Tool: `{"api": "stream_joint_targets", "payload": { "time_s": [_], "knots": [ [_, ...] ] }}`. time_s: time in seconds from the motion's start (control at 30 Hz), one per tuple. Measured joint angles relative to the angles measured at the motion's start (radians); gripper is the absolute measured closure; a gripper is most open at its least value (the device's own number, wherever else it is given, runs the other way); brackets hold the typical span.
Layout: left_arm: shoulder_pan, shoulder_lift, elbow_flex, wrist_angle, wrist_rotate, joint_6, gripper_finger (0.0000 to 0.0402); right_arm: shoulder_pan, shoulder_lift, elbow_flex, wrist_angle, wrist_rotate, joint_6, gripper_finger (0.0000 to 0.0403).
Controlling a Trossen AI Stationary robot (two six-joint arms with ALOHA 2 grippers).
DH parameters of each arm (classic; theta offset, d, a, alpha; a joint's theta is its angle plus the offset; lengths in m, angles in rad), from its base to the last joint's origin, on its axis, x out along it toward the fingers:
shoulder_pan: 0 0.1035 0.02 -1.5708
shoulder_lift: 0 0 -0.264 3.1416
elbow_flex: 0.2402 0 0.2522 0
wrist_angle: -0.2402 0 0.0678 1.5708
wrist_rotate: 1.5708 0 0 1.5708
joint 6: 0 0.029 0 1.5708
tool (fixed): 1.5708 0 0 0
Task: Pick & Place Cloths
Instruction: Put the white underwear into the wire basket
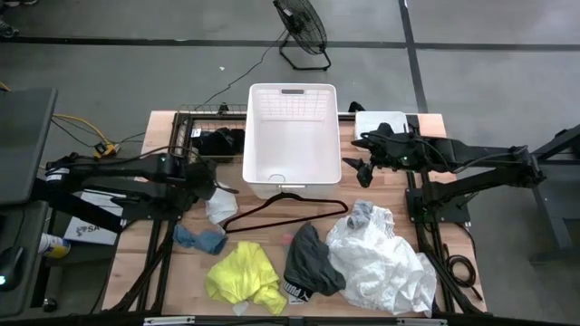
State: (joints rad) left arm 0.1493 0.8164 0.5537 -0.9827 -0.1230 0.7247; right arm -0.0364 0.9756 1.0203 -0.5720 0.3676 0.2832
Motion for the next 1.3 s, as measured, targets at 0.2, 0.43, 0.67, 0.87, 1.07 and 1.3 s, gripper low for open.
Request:
{"api": "stream_joint_targets", "payload": {
  "time_s": [0.2,0.43,0.67,0.87,1.07,1.3],
  "knots": [
    [0.000,0.000,-0.041,0.040,-0.003,0.035,0.0176,0.000,0.000,0.000,0.000,0.000,0.000,0.0131],
    [0.000,0.001,-0.060,0.077,-0.002,0.031,0.0264,0.000,0.000,0.000,0.000,0.000,0.000,0.0131],
    [0.000,-0.001,-0.039,0.054,0.001,0.007,0.0390,0.000,0.000,0.000,0.000,0.000,0.000,0.0131],
    [0.000,-0.006,0.050,0.061,0.000,-0.094,0.0397,0.000,0.000,0.000,0.000,0.000,0.000,0.0131],
    [0.000,-0.006,0.168,0.054,0.000,-0.192,0.0399,0.000,0.000,0.000,-0.001,-0.003,0.002,0.0131],
    [0.000,-0.006,0.342,0.009,-0.094,-0.327,0.0400,0.000,0.000,0.000,-0.001,-0.003,0.004,0.0131]
  ]
}}
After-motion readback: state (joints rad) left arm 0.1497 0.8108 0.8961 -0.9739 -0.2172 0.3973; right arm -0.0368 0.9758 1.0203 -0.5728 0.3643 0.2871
